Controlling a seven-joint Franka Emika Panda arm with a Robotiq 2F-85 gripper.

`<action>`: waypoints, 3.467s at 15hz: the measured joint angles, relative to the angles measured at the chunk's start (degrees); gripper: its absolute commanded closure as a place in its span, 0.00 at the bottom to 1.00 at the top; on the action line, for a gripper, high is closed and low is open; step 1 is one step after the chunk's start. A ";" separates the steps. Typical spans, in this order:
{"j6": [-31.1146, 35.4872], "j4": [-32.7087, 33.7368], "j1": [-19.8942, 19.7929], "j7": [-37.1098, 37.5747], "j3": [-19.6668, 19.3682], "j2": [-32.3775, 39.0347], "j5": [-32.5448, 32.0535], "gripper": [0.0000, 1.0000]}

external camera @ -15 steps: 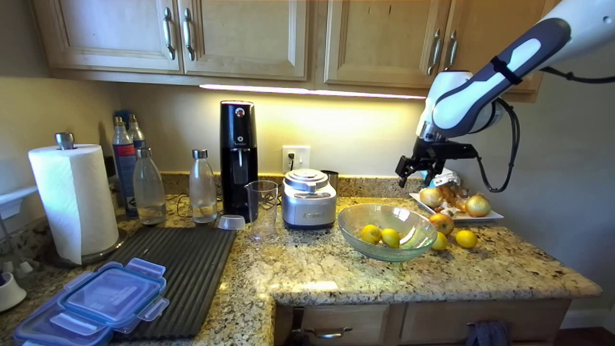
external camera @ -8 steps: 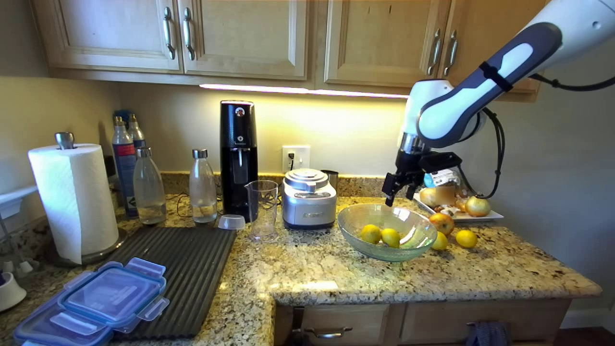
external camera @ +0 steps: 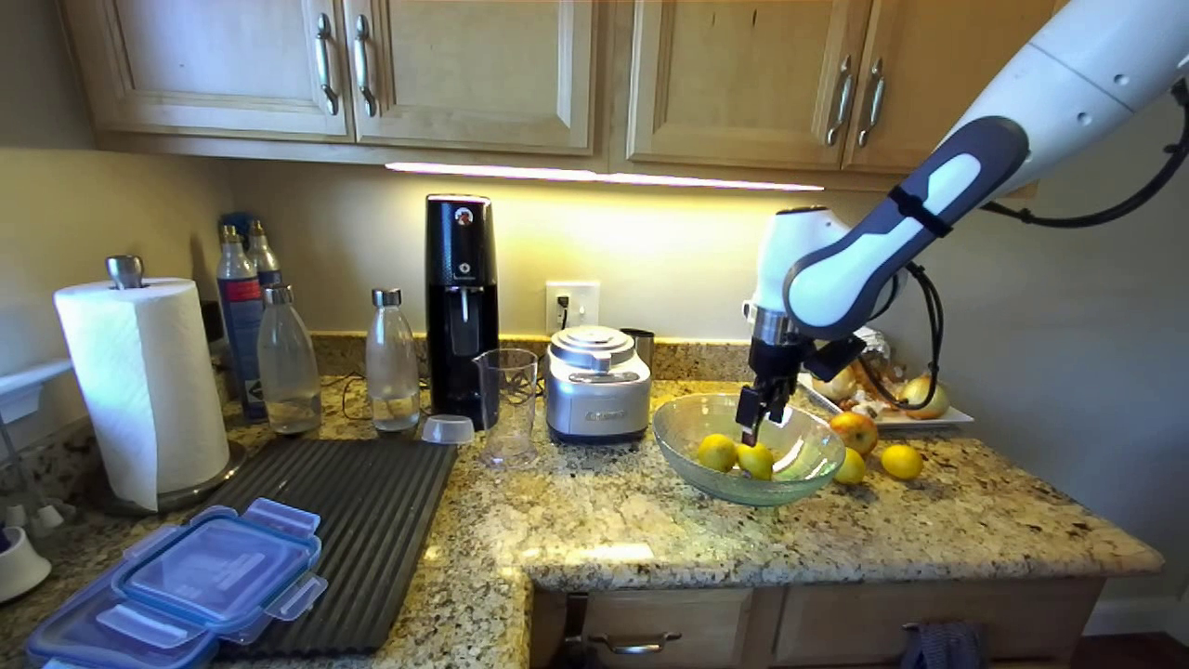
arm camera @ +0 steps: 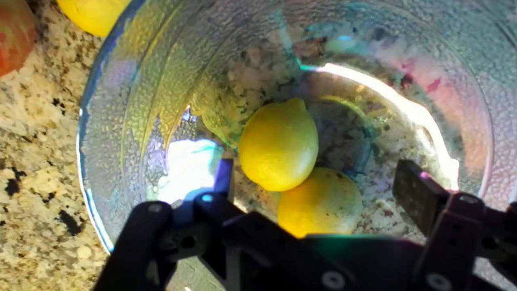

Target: Remove the lemons from the bowl

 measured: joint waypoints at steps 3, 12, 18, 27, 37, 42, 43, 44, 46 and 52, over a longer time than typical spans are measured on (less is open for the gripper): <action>0.07 2.58 -0.07 -3.22 -0.01 3.69 -0.67 0.00; 1.01 9.35 -1.54 -10.92 -0.04 11.46 -1.64 0.27; 1.06 10.96 -2.29 -12.62 0.65 12.66 -1.63 0.64; 0.75 8.94 -0.98 -10.57 0.46 6.92 -1.67 0.66; -6.39 4.58 -0.76 1.56 -5.39 -6.69 -2.64 0.66; -9.14 1.13 -2.05 9.20 -9.11 -10.65 -4.25 0.66; -9.15 0.19 -2.39 11.00 -9.75 -11.12 -4.65 0.66; -9.16 -0.92 -2.73 12.94 -10.38 -11.49 -5.07 0.66; -9.15 -3.09 -3.31 16.61 -11.45 -11.81 -5.57 0.66; -9.00 -9.54 -5.74 23.64 -12.42 -11.79 -4.71 0.66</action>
